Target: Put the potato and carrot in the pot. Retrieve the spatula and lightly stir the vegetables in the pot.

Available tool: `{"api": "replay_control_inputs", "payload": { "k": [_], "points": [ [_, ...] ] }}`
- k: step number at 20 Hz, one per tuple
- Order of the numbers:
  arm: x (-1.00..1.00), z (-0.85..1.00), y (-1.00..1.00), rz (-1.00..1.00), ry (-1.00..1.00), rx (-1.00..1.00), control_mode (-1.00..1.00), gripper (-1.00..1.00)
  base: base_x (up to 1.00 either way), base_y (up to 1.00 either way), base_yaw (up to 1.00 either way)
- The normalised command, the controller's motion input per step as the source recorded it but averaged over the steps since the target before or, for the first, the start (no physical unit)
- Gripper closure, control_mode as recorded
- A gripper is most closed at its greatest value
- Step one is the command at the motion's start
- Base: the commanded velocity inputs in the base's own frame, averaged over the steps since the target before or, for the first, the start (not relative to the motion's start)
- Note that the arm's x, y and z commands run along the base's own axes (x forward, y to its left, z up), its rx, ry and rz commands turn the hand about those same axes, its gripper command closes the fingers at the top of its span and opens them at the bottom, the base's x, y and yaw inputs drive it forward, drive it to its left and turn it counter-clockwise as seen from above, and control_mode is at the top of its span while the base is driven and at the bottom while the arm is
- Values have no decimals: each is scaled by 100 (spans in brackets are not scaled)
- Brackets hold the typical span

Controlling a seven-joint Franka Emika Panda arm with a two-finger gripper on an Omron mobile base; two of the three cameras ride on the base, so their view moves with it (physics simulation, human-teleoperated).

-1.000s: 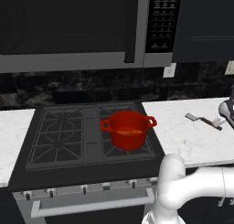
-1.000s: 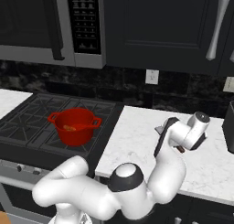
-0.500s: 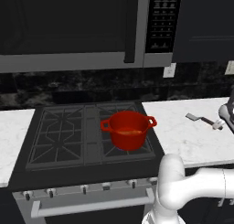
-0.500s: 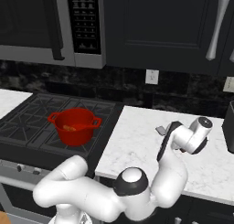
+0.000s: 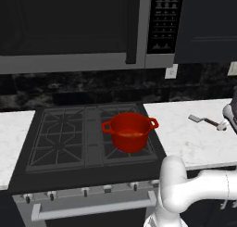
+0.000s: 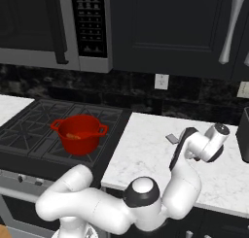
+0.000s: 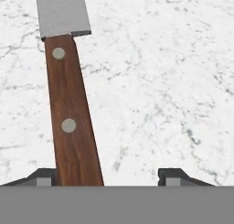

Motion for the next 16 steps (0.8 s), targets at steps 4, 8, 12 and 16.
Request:
{"api": "replay_control_inputs", "payload": {
  "k": [4, 8, 12, 16],
  "points": [
    [-34, -95, 27, 12, -15, -2, -100, 100, 0, 0, 0],
    [-41, -100, 37, 14, -22, -4, -100, 100, 0, 0, 0],
    [-4, -74, 14, 15, 5, -1, -100, 100, 0, 0, 0],
    [1, -71, 0, 16, 19, 0, -100, 100, 0, 0, 0]
  ]
}}
